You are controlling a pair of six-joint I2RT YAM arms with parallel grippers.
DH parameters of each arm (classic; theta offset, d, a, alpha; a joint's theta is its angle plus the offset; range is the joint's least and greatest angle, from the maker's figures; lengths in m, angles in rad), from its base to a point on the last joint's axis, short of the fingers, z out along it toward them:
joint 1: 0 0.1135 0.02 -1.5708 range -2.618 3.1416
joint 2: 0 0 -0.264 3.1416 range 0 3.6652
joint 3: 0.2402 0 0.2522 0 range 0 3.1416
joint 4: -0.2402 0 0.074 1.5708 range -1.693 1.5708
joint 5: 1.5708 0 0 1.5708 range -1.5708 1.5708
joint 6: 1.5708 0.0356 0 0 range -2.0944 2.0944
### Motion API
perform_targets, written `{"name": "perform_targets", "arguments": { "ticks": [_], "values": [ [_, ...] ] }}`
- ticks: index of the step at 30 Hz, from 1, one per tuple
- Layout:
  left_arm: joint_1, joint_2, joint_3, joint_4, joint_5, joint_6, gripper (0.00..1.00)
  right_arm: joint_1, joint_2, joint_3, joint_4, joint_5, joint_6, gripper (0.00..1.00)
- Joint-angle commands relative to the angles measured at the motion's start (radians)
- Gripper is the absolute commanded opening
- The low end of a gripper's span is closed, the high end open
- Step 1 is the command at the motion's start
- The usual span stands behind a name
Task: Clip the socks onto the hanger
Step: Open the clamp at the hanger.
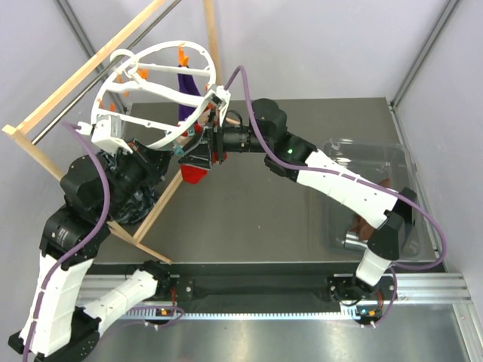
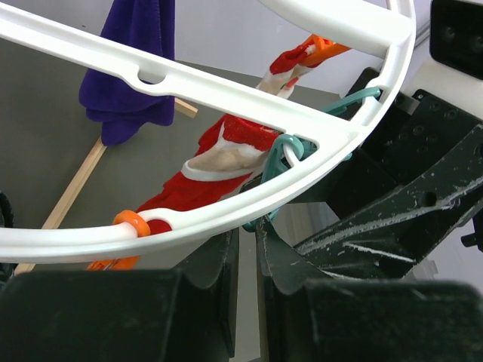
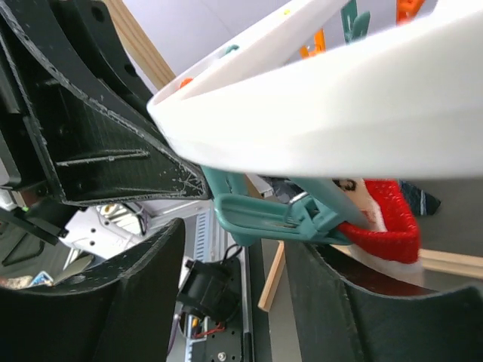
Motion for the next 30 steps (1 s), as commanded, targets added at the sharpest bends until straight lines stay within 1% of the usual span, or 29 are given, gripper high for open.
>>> {"name": "perform_targets", "arguments": {
  "ticks": [1, 2, 3, 5, 8, 10, 11, 14, 18, 21, 22, 25, 26, 30],
  "values": [
    [-0.004, -0.007, 0.039, 0.032, 0.051, 0.009, 0.0, 0.008, 0.01, 0.055, 0.088, 0.017, 0.008, 0.54],
    [-0.004, -0.009, 0.041, 0.03, 0.049, 0.008, 0.0, 0.008, 0.013, 0.055, 0.099, 0.017, 0.015, 0.53],
    [-0.004, -0.01, 0.041, 0.03, 0.046, 0.006, 0.0, 0.01, 0.017, 0.055, 0.108, 0.011, 0.023, 0.49],
    [-0.004, -0.009, 0.044, 0.025, 0.042, 0.006, 0.0, 0.008, 0.028, 0.063, 0.127, -0.004, 0.035, 0.46],
    [-0.004, -0.009, 0.052, 0.022, 0.042, 0.005, 0.0, 0.01, 0.037, 0.064, 0.145, -0.015, 0.049, 0.36],
    [-0.004, -0.01, 0.053, 0.021, 0.04, 0.003, 0.0, 0.008, 0.043, 0.066, 0.154, -0.023, 0.057, 0.32],
    [-0.004, -0.01, 0.055, 0.021, 0.042, 0.002, 0.0, 0.008, 0.045, 0.064, 0.156, -0.026, 0.06, 0.26],
    [-0.004, -0.01, 0.055, 0.019, 0.045, -0.001, 0.0, 0.008, 0.045, 0.058, 0.165, -0.023, 0.072, 0.18],
    [-0.004, -0.01, 0.056, 0.009, 0.039, -0.008, 0.0, 0.013, 0.034, 0.049, 0.179, -0.012, 0.094, 0.1],
    [-0.004, -0.021, 0.058, 0.002, 0.029, -0.02, 0.14, 0.024, 0.02, 0.04, 0.176, 0.026, 0.097, 0.02],
    [-0.004, -0.026, 0.055, 0.007, 0.026, -0.024, 0.23, 0.027, 0.017, 0.04, 0.173, 0.035, 0.092, 0.01],
    [-0.004, -0.04, 0.044, 0.018, 0.012, -0.041, 0.35, 0.044, 0.01, 0.041, 0.139, 0.084, 0.068, 0.0],
    [-0.004, -0.044, 0.041, 0.022, 0.017, -0.049, 0.41, 0.048, 0.002, 0.041, 0.13, 0.112, 0.056, 0.0],
    [-0.004, -0.027, 0.068, 0.003, 0.029, -0.052, 0.5, 0.074, -0.023, 0.026, 0.119, 0.189, 0.005, 0.0]
  ]
}}
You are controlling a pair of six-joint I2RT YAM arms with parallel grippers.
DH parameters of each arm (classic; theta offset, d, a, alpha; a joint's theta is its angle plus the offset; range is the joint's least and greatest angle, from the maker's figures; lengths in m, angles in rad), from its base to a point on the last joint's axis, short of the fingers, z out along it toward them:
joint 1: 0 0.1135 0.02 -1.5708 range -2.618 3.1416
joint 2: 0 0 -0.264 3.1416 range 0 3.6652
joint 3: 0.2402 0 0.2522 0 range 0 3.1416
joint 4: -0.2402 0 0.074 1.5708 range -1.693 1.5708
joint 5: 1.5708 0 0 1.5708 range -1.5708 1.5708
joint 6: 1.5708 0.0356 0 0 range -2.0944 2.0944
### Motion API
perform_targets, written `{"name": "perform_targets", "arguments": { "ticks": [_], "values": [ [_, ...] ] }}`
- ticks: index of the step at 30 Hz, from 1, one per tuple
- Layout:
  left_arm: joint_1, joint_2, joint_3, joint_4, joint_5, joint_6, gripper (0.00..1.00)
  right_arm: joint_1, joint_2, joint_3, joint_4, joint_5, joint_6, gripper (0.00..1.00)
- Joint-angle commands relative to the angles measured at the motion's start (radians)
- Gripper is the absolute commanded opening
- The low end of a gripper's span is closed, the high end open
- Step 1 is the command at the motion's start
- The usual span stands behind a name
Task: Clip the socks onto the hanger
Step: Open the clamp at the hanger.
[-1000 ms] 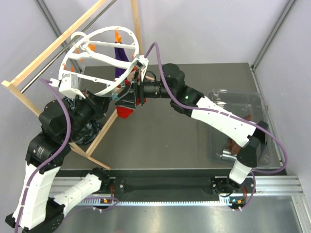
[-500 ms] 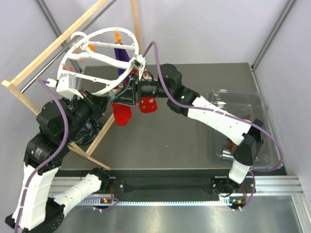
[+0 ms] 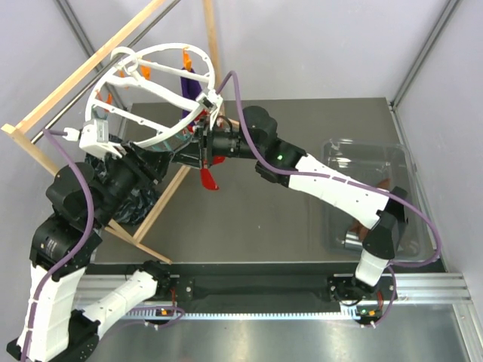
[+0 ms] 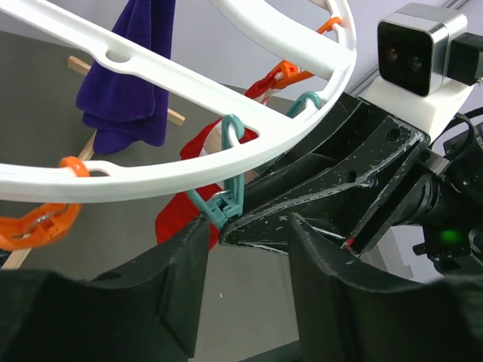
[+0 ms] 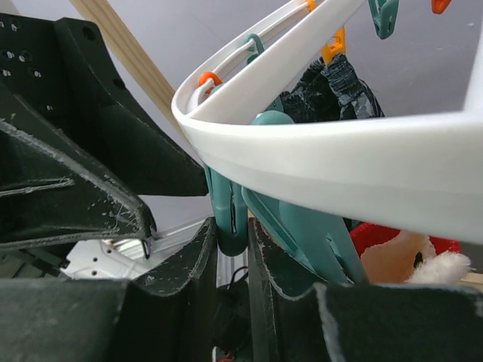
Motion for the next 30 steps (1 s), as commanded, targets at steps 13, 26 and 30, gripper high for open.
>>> {"name": "perform_targets", "arguments": {
  "ticks": [13, 26, 30],
  "values": [
    [-0.005, 0.038, 0.06, -0.022, -0.194, -0.111, 0.6, 0.058, -0.086, -0.002, -0.006, 0.263, -0.154, 0.0],
    [-0.005, 0.05, -0.004, 0.062, -0.206, -0.128, 0.62, 0.082, -0.063, 0.027, -0.014, 0.277, -0.192, 0.0],
    [-0.005, 0.055, -0.015, 0.079, -0.188, -0.133, 0.65, 0.091, -0.066, 0.029, -0.015, 0.279, -0.2, 0.0]
  ]
}}
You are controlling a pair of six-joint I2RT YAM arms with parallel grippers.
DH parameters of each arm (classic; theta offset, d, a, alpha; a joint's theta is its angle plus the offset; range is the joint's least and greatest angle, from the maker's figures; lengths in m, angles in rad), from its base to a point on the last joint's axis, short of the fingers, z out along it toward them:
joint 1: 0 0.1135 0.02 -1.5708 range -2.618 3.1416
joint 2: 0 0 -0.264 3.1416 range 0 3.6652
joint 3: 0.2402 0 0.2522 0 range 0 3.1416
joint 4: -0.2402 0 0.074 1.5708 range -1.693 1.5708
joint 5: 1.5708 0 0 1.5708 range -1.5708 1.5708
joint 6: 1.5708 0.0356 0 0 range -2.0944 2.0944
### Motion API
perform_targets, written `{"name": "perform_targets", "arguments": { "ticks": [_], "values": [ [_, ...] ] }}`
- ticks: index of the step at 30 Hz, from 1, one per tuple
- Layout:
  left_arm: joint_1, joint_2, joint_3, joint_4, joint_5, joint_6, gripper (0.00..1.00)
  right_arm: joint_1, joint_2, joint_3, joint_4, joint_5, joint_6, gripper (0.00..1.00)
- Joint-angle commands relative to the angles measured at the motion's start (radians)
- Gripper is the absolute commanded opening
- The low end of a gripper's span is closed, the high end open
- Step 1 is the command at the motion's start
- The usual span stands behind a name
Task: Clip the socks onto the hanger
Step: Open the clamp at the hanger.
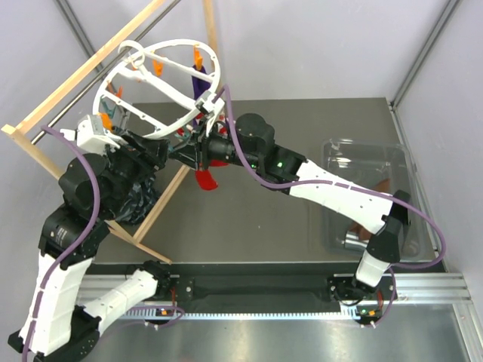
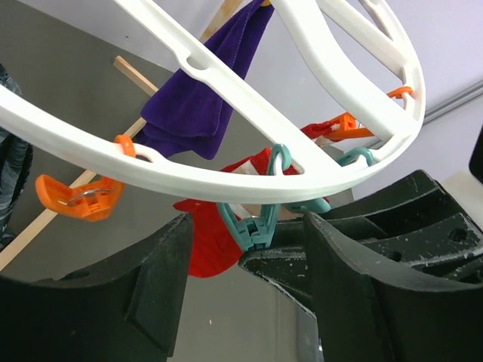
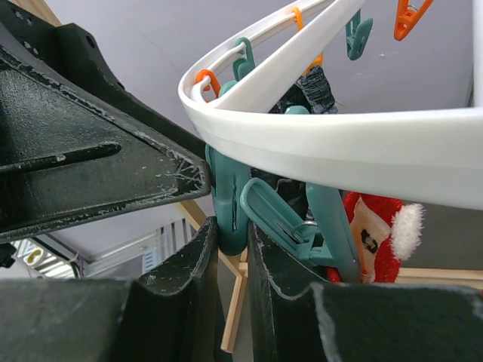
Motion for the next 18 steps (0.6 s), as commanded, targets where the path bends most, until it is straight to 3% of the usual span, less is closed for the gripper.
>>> {"name": "perform_targets", "arguments": {
  "ticks": [1, 4, 9, 18],
  "values": [
    [-0.002, 0.014, -0.009, 0.064, -0.014, -0.006, 0.67, 0.023, -0.038, 0.037, 0.038, 0.02, -0.03, 0.0],
    [-0.002, 0.013, -0.019, 0.078, -0.025, -0.009, 0.69, 0.031, -0.038, 0.039, 0.029, 0.016, -0.034, 0.0],
    [-0.002, 0.016, -0.024, 0.081, -0.065, 0.024, 0.62, 0.048, -0.033, 0.043, 0.027, 0.026, -0.033, 0.0],
    [-0.002, -0.008, -0.039, 0.11, -0.069, 0.055, 0.2, 0.057, -0.03, 0.068, -0.014, 0.036, -0.045, 0.0]
  ]
}}
